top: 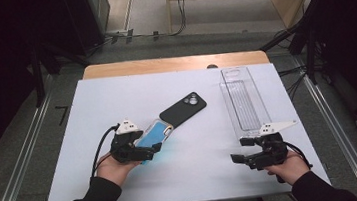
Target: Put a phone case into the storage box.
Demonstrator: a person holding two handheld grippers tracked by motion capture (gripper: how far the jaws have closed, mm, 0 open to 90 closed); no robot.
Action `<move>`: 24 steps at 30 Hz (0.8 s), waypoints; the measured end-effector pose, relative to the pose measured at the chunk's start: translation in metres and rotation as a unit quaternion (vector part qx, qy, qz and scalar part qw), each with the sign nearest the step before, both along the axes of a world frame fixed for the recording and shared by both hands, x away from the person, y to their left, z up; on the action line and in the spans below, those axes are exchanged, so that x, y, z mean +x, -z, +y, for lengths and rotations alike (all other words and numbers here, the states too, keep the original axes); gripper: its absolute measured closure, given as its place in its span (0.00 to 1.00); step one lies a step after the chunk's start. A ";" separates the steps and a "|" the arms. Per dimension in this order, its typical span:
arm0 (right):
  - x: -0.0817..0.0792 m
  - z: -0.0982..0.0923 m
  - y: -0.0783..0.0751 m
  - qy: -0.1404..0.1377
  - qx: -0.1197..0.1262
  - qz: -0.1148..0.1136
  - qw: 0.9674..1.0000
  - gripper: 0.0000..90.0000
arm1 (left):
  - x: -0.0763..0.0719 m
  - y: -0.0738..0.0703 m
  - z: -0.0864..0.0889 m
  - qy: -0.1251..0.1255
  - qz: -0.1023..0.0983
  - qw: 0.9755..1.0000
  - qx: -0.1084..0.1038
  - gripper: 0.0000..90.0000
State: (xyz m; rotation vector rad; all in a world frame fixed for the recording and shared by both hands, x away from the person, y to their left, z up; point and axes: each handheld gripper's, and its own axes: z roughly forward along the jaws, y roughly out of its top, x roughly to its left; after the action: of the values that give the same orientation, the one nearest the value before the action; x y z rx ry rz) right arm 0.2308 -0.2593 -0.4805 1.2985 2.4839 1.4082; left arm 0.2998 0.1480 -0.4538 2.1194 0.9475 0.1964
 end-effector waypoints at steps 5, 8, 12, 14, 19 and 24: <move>0.000 0.002 -0.001 -0.003 -0.004 0.000 1.000 0.20 | -0.006 -0.002 -0.007 0.009 0.001 1.000 -0.006 0.19; 0.000 0.003 -0.001 -0.005 -0.008 0.000 1.000 0.20 | -0.011 -0.003 -0.013 0.010 0.000 1.000 -0.015 0.19; 0.001 0.004 -0.002 -0.003 -0.008 0.003 1.000 0.20 | -0.013 -0.001 -0.021 0.011 0.002 1.000 -0.014 0.19; 0.001 0.005 -0.003 -0.004 -0.008 0.004 1.000 0.20 | -0.014 0.000 -0.024 0.009 -0.002 1.000 -0.016 0.19; 0.002 0.009 -0.007 0.002 -0.004 0.014 1.000 0.20 | -0.013 0.000 -0.028 -0.008 -0.006 0.999 -0.030 0.19; 0.004 0.015 -0.011 0.022 -0.002 0.017 1.000 0.18 | -0.007 0.002 -0.032 -0.027 -0.012 0.998 -0.050 0.19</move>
State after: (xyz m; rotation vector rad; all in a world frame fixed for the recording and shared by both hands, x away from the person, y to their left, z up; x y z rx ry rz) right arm 0.2348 -0.2447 -0.4697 1.3779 2.4617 1.3830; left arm 0.2932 0.1162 -0.4558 1.9984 0.9803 0.1968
